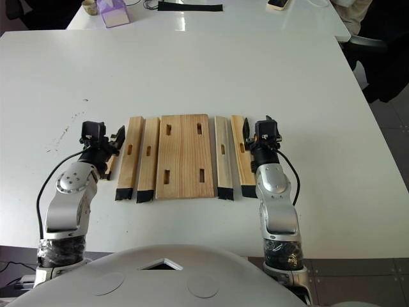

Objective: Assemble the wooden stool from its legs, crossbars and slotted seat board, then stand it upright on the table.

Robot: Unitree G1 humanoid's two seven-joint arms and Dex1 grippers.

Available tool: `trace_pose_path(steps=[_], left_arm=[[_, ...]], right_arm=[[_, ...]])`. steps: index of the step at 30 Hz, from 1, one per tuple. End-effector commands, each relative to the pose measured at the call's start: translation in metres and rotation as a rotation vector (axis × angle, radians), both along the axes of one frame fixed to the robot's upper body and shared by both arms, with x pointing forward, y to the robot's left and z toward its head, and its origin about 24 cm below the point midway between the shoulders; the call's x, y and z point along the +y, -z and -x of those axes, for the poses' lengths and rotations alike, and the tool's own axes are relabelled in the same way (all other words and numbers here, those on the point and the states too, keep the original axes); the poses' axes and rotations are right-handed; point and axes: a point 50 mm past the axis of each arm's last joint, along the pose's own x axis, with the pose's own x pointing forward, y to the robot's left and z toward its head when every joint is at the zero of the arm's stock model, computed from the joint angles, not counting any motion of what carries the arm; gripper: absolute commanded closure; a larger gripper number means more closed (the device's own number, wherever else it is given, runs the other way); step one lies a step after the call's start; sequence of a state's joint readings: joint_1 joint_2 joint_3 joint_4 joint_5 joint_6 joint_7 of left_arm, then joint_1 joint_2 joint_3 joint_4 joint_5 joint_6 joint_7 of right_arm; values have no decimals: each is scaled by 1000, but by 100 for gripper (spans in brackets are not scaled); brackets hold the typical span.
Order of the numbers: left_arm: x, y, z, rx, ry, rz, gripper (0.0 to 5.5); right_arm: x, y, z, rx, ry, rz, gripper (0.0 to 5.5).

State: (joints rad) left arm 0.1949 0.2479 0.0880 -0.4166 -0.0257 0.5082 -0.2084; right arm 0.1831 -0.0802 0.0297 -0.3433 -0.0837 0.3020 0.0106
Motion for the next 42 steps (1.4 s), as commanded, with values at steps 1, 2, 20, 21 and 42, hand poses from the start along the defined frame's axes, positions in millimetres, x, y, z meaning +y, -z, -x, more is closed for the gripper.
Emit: trace_pose_path(steps=[1,2,20,21,42], left_arm=[[15,-14,23,91,110,-59,249],[19,-16,26,124,150,-65,249],[44,-1,34,365,220,-60,249],[43,1,37,387,229,-54,249],[62,37,64,658,76,35,390]], right_arm=[[-5,1,15,-1,82,-3,260],[-5,3,20,5,105,-8,260],[-4,9,30,10,189,-26,260],[-4,9,30,9,189,-26,260],[-2,5,27,-7,170,-8,260]])
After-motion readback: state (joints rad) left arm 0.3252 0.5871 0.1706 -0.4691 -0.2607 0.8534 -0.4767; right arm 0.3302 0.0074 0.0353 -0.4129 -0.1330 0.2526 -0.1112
